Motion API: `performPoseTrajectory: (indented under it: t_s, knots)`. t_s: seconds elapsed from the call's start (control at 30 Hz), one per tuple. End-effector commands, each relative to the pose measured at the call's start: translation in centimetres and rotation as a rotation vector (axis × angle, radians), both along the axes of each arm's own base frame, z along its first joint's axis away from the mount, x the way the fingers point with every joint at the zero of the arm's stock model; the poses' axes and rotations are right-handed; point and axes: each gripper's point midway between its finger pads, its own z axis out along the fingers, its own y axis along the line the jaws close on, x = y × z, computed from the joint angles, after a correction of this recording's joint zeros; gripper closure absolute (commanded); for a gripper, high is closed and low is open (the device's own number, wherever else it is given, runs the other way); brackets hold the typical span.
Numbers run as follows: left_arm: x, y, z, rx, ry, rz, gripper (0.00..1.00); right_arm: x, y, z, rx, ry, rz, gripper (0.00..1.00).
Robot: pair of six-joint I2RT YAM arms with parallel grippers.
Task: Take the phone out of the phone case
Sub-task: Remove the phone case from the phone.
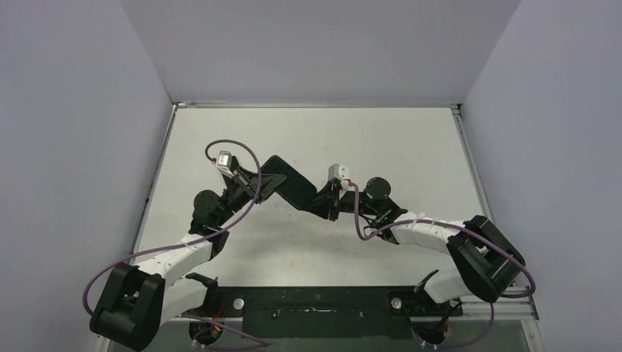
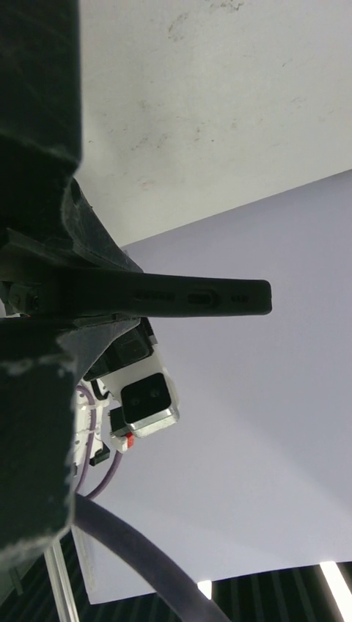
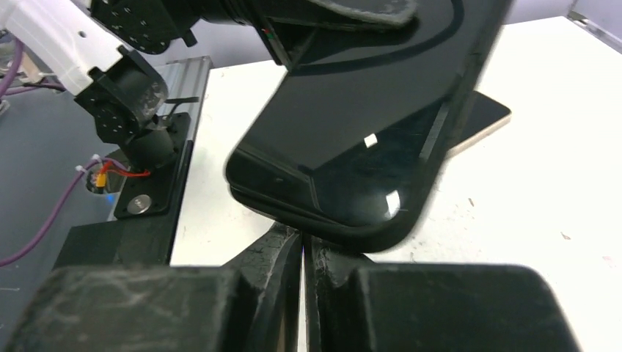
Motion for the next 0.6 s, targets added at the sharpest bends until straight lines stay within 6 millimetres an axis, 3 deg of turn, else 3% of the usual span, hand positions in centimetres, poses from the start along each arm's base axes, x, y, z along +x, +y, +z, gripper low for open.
performPoseTrajectory:
  t_s: [0.0, 0.07, 0.17, 0.27, 0.4, 0.57]
  knots:
    - [-1.1, 0.1, 3.8, 0.040, -0.195, -0.078, 1.00, 2.2, -1.5, 3.4, 0.052, -0.082, -0.097, 0.83]
    - [-0.9, 0.3, 3.6, 0.082, -0.210, -0.082, 1.00, 2.4, -2.7, 3.2, 0.067, -0.050, -0.122, 0.71]
    - [-0.5, 0.7, 3.1, 0.145, -0.232, -0.087, 1.00, 2.8, -4.3, 2.9, 0.072, 0.000, -0.177, 0.43]
    - [-0.4, 0.4, 2.8, 0.230, -0.268, -0.140, 1.00, 3.1, -5.1, 2.4, 0.026, 0.032, -0.230, 0.26]
    - [-0.6, 0.0, 2.7, 0.347, -0.336, -0.193, 1.00, 2.2, -5.0, 2.5, -0.020, 0.009, -0.172, 0.17]
    - [-0.5, -0.1, 3.4, 0.488, -0.439, -0.234, 1.00, 1.0, -4.2, 2.3, -0.067, -0.061, -0.060, 0.18]
